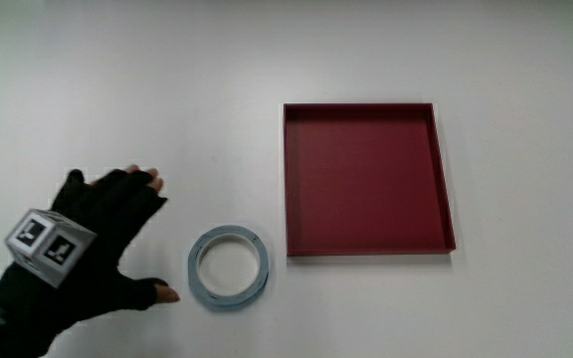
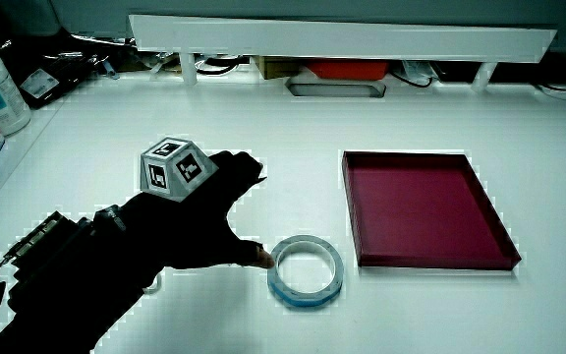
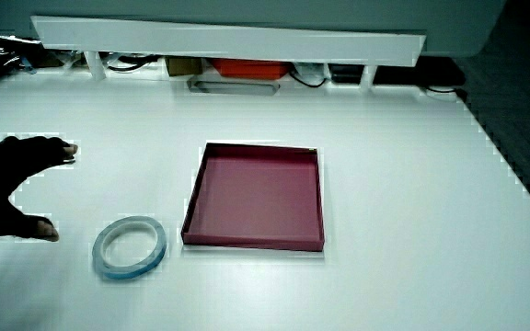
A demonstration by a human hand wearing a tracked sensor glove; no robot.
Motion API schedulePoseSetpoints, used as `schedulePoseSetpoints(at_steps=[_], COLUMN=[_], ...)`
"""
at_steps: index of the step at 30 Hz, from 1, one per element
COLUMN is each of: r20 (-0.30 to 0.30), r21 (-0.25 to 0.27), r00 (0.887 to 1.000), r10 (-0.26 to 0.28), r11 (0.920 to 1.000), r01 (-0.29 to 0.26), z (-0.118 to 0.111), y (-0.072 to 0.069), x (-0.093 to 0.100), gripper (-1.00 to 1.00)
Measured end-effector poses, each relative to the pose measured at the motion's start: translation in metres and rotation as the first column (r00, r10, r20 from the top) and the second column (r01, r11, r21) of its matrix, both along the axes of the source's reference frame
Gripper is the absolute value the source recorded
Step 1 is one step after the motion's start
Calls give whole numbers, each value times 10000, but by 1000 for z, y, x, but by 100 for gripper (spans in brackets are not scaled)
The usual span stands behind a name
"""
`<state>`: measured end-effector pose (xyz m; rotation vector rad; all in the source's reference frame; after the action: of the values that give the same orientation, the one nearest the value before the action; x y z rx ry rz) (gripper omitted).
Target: Pick blue tape
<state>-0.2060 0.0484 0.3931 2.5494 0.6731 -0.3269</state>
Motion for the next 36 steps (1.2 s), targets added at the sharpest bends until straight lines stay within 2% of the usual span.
schedulePoseSetpoints(at_steps=[1, 4, 7, 10, 11, 12, 13, 14, 15, 16, 18, 20, 22, 24, 25, 27, 31, 32, 35, 36], r20=[503, 170, -45, -9, -340, -250, 62, -57, -153, 112, -136, -125, -214, -82, -249, -178, -264, -344, -678, -500], r21=[137, 112, -397, -608, -870, -697, -716, -647, -879, -856, -1039, -997, -1153, -1210, -1301, -1195, -1005, -835, -774, -658], r00=[9987, 9976, 9984, 9988, 9979, 9959, 9965, 9945, 9957, 9940, 9944, 9928, 9937, 9928, 9928, 9931, 9917, 9903, 9884, 9879], r10=[81, 670, 572, 491, 558, 870, 828, 1049, 917, 1087, 1051, 1190, 1097, 1192, 1174, 1157, 1257, 1347, 1355, 1471], r11=[9999, 9977, 9976, 9969, 9945, 9936, 9940, 9924, 9918, 9905, 9889, 9878, 9871, 9855, 9842, 9859, 9867, 9870, 9870, 9865], r01=[-88, -672, -574, -490, -585, -886, -822, -1051, -927, -1074, -1059, -1197, -1114, -1193, -1197, -1170, -1277, -1371, -1407, -1502], z=[-1, 12, 23, 28, 34, 37, 38, 42, 39, 42, 47, 50, 59, 57, 61, 60, 58, 59, 60, 56], y=[1, 6, 12, 17, 19, 20, 22, 24, 24, 25, 28, 31, 35, 36, 38, 39, 41, 42, 44, 43], x=[4, 11, 19, 30, 32, 35, 39, 41, 44, 46, 48, 50, 51, 54, 54, 54, 56, 56, 57, 59], gripper=[0, 0, 0, 0, 0, 0, 0, 0, 0, 0, 0, 0, 0, 0, 0, 0, 17, 22, 35, 39])
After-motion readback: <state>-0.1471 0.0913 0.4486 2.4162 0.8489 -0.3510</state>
